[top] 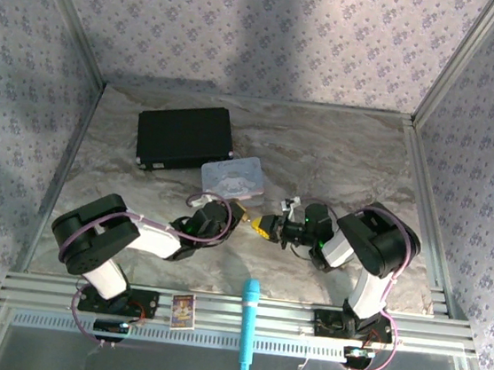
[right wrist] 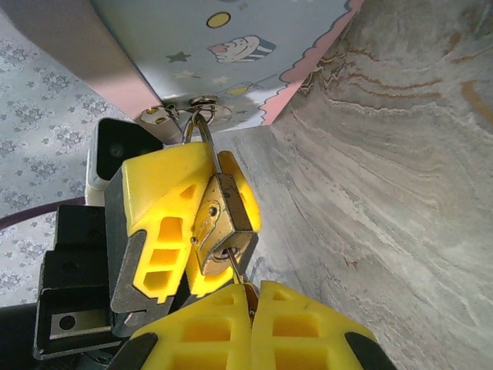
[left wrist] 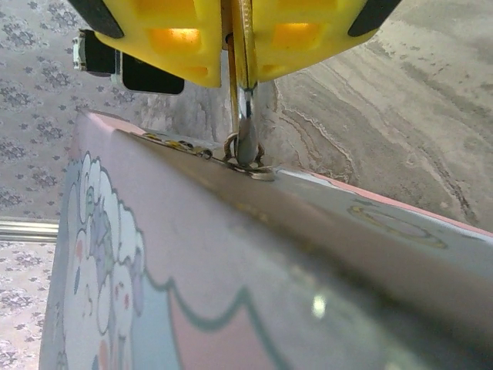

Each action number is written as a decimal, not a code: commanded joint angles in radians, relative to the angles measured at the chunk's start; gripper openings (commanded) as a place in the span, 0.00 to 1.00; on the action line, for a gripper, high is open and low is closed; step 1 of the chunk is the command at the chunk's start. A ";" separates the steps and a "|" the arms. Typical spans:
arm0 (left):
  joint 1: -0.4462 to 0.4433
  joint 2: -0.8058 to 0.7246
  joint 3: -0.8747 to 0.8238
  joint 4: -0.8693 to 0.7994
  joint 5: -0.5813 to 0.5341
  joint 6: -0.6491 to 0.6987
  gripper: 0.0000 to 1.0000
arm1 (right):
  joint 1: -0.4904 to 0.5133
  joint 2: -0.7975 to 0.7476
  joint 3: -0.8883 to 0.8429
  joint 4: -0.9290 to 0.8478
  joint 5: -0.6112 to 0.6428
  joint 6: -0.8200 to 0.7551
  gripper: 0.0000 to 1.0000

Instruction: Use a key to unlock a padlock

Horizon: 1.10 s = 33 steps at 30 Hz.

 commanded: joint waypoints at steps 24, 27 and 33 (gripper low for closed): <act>-0.044 -0.038 0.083 -0.035 0.171 -0.017 0.00 | -0.090 0.091 0.028 0.106 -0.029 -0.017 0.00; -0.046 -0.027 0.095 -0.037 0.188 -0.012 0.00 | -0.086 0.083 0.037 0.105 -0.031 -0.018 0.00; -0.052 -0.004 0.170 -0.153 0.246 0.031 0.00 | -0.017 0.061 0.092 0.072 -0.009 -0.034 0.00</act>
